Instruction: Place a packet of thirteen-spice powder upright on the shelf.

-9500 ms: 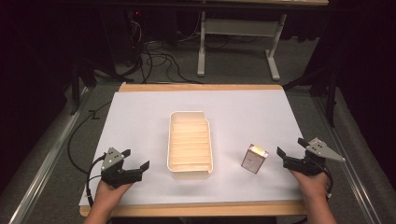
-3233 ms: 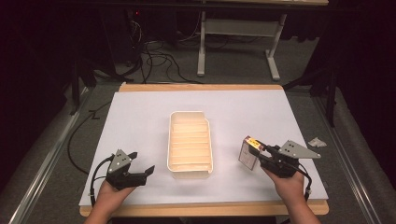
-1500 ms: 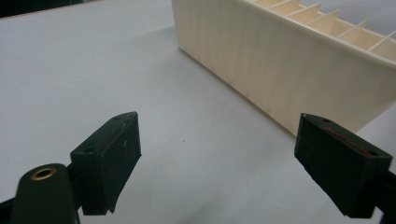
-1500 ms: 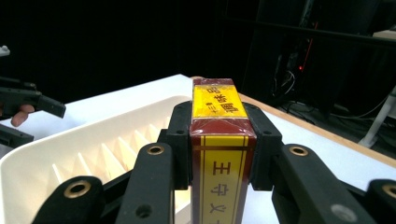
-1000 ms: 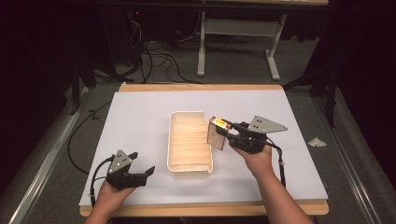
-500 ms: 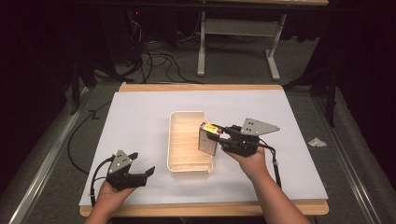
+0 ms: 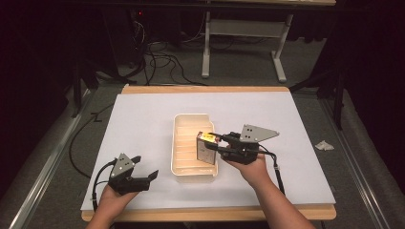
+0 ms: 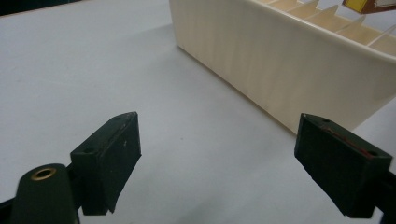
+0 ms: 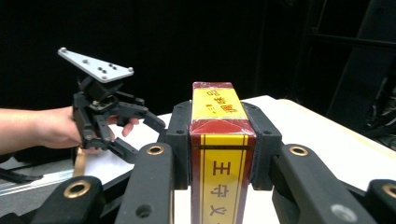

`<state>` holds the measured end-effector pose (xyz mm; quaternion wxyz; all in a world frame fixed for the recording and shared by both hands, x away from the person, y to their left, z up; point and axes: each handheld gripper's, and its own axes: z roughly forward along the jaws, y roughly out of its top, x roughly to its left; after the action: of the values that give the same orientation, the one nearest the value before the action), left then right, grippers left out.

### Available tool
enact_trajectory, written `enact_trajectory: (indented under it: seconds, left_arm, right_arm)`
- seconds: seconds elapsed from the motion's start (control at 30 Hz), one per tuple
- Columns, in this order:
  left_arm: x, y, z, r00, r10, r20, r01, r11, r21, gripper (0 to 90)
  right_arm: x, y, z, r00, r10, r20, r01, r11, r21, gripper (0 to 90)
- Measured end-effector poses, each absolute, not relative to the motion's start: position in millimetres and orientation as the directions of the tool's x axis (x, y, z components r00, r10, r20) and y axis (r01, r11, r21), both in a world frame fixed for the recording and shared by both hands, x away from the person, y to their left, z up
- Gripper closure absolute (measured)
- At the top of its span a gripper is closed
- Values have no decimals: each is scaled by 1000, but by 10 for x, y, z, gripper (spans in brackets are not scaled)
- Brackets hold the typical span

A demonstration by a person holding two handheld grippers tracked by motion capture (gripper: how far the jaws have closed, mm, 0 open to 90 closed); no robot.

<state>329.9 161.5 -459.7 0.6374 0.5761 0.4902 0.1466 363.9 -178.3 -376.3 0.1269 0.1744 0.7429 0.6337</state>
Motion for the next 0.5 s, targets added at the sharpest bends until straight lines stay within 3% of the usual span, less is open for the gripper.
enact_trajectory:
  seconds: [0.5]
  left_arm:
    - [3298,1609,-4605,481,750,-454,384,285,878,152]
  right_arm:
    - [3590,-1678,-3782,-936,348,52,104,132,986,683]
